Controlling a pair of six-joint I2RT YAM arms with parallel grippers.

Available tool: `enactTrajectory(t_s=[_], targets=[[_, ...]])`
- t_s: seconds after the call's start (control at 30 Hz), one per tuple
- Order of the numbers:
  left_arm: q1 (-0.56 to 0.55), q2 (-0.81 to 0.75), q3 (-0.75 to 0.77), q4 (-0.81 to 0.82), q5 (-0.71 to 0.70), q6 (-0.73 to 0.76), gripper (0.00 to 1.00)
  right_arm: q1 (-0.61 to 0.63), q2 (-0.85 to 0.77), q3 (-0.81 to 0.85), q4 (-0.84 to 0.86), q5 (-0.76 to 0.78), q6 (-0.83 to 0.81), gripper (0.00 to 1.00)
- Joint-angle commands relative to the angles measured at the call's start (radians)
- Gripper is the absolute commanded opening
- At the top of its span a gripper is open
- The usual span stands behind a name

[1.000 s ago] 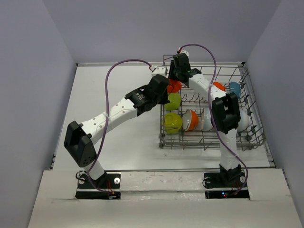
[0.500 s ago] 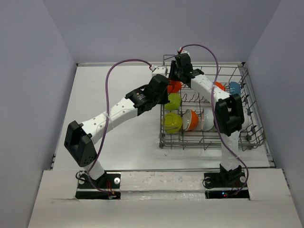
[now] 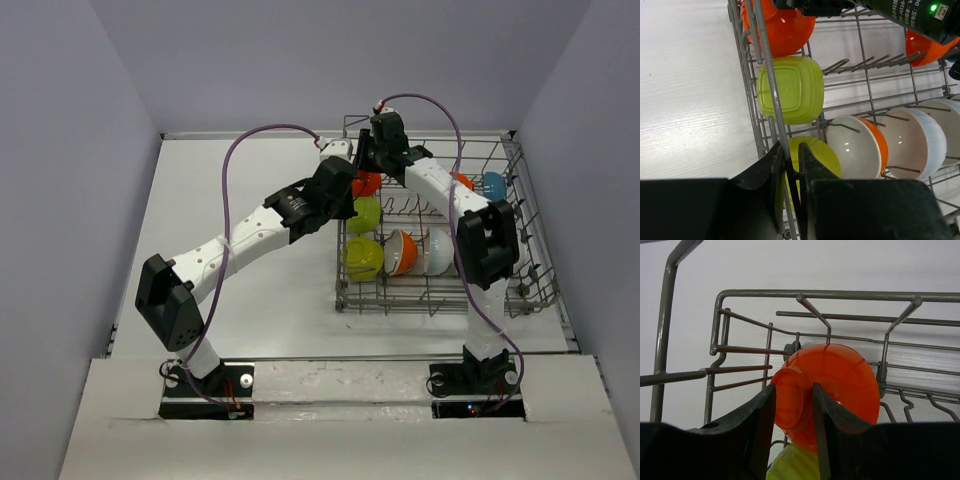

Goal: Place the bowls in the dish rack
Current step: Turn the bowl upside down over the dish rack.

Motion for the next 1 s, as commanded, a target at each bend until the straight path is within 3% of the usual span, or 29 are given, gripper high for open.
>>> enactTrajectory(t_s=[0.0,0.97], targets=[[-0.002,-0.012,0.075,0.010,-0.011,0.036,0.00,0.002,-0.059,-0.028,-0.040,-0.033,0.009,0.41],[-0.021,-0.011,0.081,0.007,-0.016,0.027,0.00,0.021,-0.148,-0.144,-0.024,-0.024,0.009,0.41]])
